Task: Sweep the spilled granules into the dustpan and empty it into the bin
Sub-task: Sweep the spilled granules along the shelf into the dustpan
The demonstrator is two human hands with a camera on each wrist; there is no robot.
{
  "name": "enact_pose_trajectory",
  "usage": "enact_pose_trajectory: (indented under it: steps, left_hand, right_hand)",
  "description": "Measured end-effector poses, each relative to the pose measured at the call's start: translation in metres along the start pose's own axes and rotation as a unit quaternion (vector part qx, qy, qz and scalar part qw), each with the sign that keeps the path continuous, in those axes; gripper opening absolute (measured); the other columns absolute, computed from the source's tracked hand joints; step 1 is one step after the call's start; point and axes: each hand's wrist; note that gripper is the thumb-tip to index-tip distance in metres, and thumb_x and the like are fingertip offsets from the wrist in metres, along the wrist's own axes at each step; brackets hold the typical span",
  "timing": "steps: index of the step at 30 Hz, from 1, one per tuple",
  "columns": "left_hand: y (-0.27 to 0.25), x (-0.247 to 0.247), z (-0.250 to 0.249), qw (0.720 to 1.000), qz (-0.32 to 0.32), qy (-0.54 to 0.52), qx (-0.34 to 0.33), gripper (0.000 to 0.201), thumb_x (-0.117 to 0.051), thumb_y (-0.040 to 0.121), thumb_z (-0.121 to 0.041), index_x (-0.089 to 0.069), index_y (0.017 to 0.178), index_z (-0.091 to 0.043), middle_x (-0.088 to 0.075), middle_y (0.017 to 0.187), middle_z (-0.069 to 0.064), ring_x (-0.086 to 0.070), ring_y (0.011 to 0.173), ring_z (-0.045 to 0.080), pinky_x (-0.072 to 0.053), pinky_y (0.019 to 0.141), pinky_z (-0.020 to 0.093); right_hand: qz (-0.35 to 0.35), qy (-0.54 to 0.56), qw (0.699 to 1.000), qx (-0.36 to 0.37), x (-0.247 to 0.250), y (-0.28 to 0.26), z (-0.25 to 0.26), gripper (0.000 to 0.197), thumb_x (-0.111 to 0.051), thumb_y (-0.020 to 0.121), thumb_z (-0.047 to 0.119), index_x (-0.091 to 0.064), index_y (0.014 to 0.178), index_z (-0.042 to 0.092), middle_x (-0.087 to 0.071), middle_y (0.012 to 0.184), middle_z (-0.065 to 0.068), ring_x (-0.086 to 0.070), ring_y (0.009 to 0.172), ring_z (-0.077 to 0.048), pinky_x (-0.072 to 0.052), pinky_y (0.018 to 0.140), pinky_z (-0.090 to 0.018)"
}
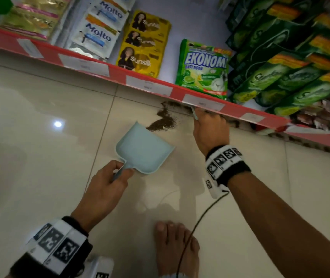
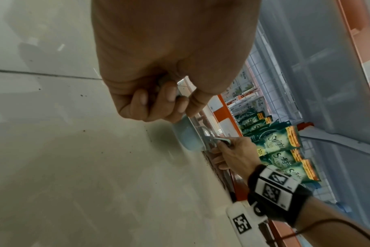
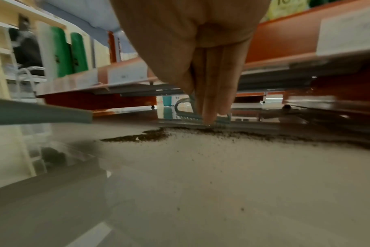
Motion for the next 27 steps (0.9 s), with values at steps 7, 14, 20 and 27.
enact_pose_trajectory:
  steps: [7, 14, 20, 27]
  left_hand:
    - [-0.002, -0.006, 0.004, 1.0, 0.016, 0.01, -0.003, 0.02, -0.059, 0.095, -0.032, -0.06, 0.086, -0.015, -0.05, 0.053, -0.006, -0.04, 0.046, 0.006, -0.034, 0.053, 0.032]
    - [0.007, -0.019, 0.003, 0.999, 0.006, 0.035, 0.001, 0.02, -0.058, 0.094, -0.035, -0.059, 0.084, -0.017, -0.056, 0.052, -0.009, -0.046, 0.047, 0.004, -0.037, 0.054, 0.029]
    - [0.018, -0.035, -0.008, 0.999, 0.034, 0.034, -0.004, 0.022, -0.06, 0.093, -0.036, -0.059, 0.085, -0.016, -0.055, 0.051, -0.011, -0.045, 0.048, 0.004, -0.036, 0.055, 0.03]
    - [0.023, -0.05, -0.017, 0.996, 0.088, 0.003, 0.007, 0.033, -0.061, 0.082, -0.043, -0.062, 0.091, -0.011, -0.051, 0.053, -0.011, -0.041, 0.05, 0.008, -0.032, 0.054, 0.032]
  right_hand:
    - [0.088, 0.075, 0.987, 0.114, 0.0, -0.024, 0.006, 0.038, -0.048, 0.098, 0.021, -0.052, 0.136, 0.024, -0.071, 0.09, -0.009, -0.066, 0.076, -0.035, -0.046, 0.062, -0.037]
    - [-0.039, 0.044, 0.998, 0.003, 0.022, -0.033, -0.041, 0.043, -0.059, 0.09, 0.01, -0.058, 0.131, 0.02, -0.072, 0.089, -0.017, -0.067, 0.075, -0.04, -0.052, 0.059, -0.041]
    - [0.032, -0.029, 0.999, -0.023, 0.007, -0.029, -0.047, 0.031, -0.05, 0.096, 0.022, -0.059, 0.126, 0.024, -0.072, 0.1, -0.012, -0.067, 0.087, -0.038, -0.052, 0.07, -0.041]
    - [0.0, 0.079, 0.997, -0.002, 0.01, -0.064, -0.034, 0.035, -0.057, 0.093, 0.02, -0.061, 0.128, 0.019, -0.074, 0.087, -0.012, -0.067, 0.07, -0.038, -0.05, 0.058, -0.038]
Point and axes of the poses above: each hand's wrist, its own y-axis towards the middle knuckle, its own x-axis out of the back of the hand, z = x × y
